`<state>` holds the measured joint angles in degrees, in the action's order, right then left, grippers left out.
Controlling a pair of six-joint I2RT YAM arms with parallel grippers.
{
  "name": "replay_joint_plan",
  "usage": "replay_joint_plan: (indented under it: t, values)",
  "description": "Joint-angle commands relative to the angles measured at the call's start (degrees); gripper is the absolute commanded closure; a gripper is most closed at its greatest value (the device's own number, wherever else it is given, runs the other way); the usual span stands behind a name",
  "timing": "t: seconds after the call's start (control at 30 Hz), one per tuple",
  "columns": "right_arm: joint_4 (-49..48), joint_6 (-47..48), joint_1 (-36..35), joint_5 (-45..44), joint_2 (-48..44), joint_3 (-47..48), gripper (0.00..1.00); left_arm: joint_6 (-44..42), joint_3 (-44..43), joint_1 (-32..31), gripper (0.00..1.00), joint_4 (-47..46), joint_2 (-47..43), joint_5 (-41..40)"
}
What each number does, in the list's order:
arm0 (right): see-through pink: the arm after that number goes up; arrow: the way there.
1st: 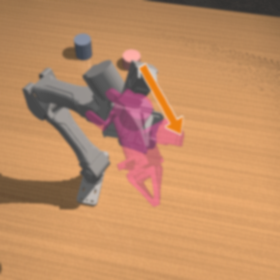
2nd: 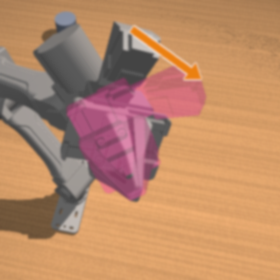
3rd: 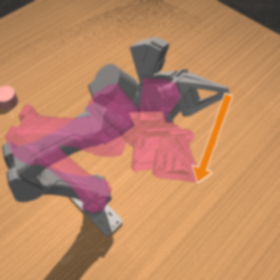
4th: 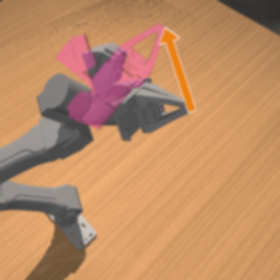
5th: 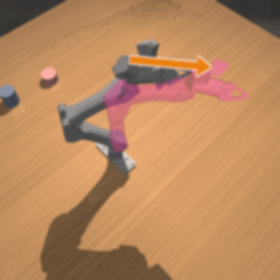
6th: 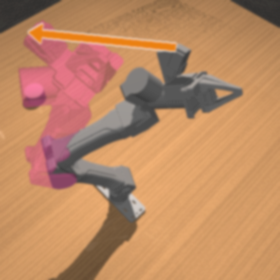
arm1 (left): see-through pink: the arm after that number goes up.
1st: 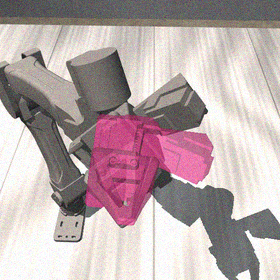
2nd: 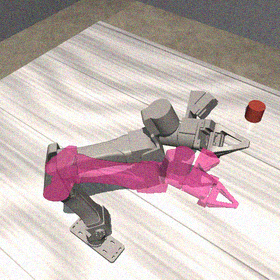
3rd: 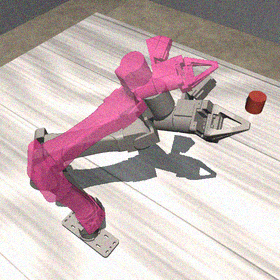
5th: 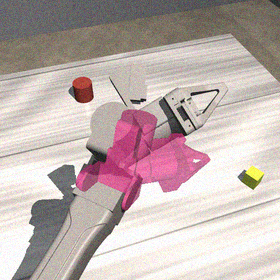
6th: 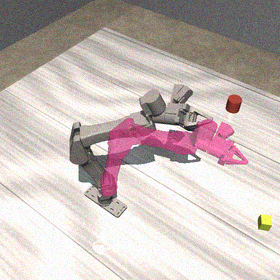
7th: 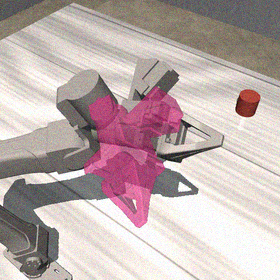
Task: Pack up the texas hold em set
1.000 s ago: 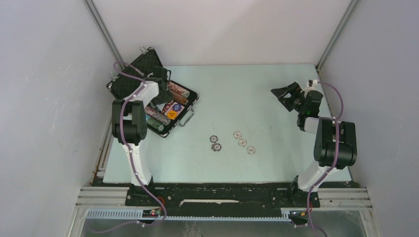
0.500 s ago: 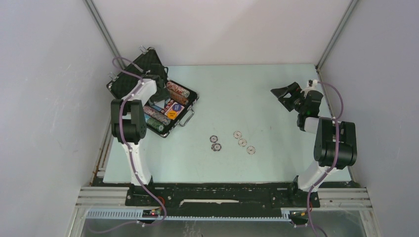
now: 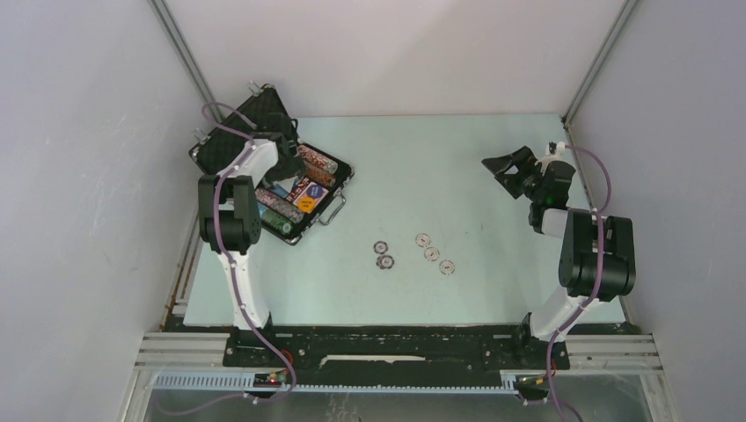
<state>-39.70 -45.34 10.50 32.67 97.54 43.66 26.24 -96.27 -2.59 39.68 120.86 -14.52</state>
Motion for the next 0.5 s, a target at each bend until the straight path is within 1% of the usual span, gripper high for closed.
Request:
replay_joint_plan:
  t: [0.0, 0.2, 0.3, 0.47]
  values:
    - [-2.64, -0.26, -0.13, 0.69, 0.28, 1.82, 0.04, 2.49, 1.15, 0.98, 0.19, -2.33, -1.79, 1.97]
    - [-2.82, -0.42, -0.13, 0.76, 0.44, 1.78, 0.04, 3.05, 1.85, 1.9, 0.2, -5.15, -1.92, 0.44]
    - [-3.09, -0.57, -0.13, 0.93, 0.55, 1.78, 0.03, 2.02, 1.79, 2.31, 0.23, -6.94, -2.15, 0.68]
    - [-3.27, -0.56, -0.21, 0.91, 0.59, 1.78, 0.03, 1.99, 2.13, 2.41, 0.22, -6.02, -3.9, -1.28]
